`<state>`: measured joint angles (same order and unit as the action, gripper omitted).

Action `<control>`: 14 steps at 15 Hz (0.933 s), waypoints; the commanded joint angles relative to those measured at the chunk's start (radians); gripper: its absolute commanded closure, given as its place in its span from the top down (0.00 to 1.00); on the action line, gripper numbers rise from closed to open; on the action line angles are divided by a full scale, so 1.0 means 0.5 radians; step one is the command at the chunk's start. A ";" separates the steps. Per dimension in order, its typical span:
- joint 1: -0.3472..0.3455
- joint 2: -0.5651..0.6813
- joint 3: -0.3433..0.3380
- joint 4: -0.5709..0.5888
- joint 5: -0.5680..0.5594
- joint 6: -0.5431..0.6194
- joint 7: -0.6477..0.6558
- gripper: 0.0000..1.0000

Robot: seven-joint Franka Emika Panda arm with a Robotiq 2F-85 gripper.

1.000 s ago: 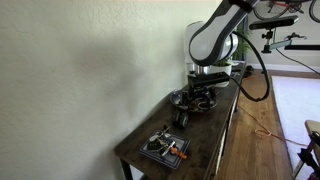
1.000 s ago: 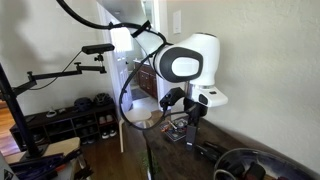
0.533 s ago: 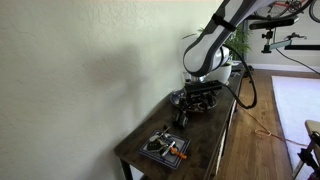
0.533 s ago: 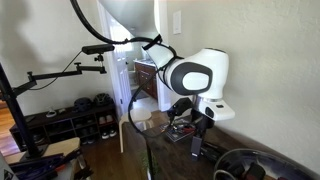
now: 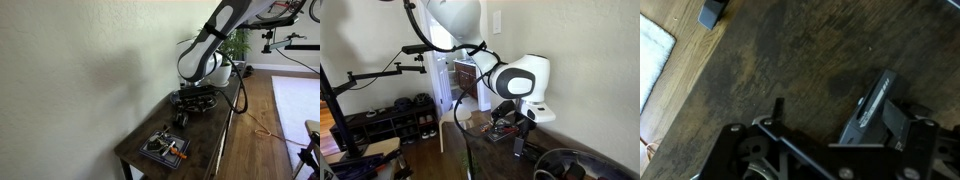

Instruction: Take the object and put it on the tray

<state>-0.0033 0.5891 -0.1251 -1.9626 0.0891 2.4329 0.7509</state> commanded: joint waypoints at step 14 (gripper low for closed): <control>0.056 0.194 -0.035 0.259 0.035 -0.023 0.080 1.00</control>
<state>0.0047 0.6622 -0.1251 -1.8712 0.0926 2.4324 0.7678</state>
